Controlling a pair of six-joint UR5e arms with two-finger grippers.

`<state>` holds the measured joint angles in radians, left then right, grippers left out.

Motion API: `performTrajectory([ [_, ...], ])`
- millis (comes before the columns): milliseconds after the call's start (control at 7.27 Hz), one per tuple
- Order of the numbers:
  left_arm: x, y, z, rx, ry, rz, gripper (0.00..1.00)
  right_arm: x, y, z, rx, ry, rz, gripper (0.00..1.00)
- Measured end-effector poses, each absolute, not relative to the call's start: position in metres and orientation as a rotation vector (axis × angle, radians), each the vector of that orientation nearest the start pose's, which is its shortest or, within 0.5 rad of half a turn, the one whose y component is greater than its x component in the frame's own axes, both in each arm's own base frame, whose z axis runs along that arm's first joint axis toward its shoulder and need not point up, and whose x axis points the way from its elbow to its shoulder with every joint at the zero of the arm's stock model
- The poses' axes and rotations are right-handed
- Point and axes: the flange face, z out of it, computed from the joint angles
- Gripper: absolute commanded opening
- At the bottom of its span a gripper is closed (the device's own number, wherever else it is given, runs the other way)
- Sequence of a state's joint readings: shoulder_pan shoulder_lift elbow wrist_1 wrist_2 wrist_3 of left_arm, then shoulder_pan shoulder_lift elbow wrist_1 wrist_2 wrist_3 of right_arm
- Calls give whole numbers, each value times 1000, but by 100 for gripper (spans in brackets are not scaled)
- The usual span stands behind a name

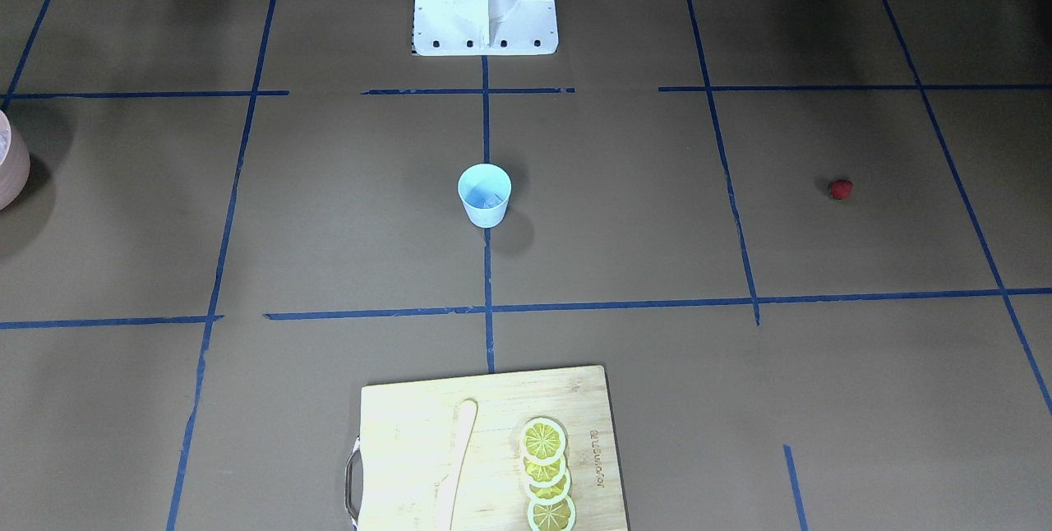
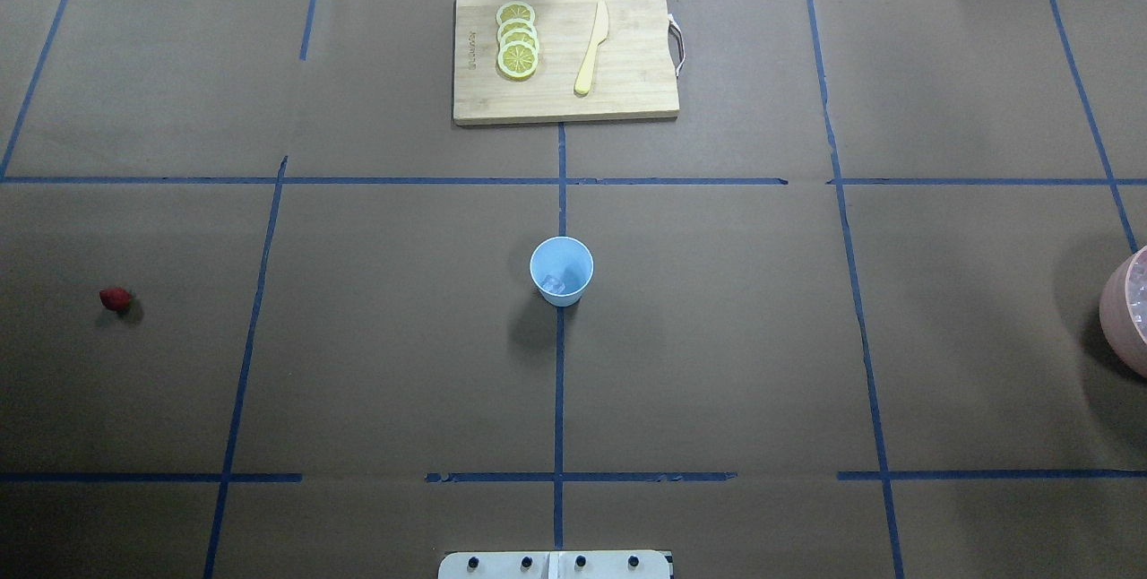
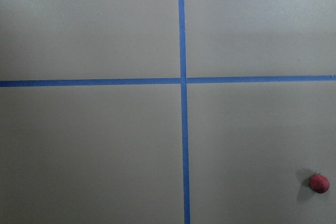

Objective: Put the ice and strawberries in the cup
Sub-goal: 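Withdraw the right gripper from the cup back toward the ice bowl, then grasp another ice cube from the pink bowl with the right gripper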

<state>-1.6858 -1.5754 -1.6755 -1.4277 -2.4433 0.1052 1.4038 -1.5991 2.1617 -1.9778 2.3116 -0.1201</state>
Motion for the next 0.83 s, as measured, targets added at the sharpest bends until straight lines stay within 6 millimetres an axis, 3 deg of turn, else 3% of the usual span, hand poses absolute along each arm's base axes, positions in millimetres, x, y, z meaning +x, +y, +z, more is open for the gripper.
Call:
performTrajectory([
  [413, -98, -483, 611, 49, 864, -5, 100, 0, -411, 503, 179, -755, -299, 99],
  [826, -46, -495, 610, -13, 808, -9, 100, 3, -385, 539, 217, -769, -237, 98],
])
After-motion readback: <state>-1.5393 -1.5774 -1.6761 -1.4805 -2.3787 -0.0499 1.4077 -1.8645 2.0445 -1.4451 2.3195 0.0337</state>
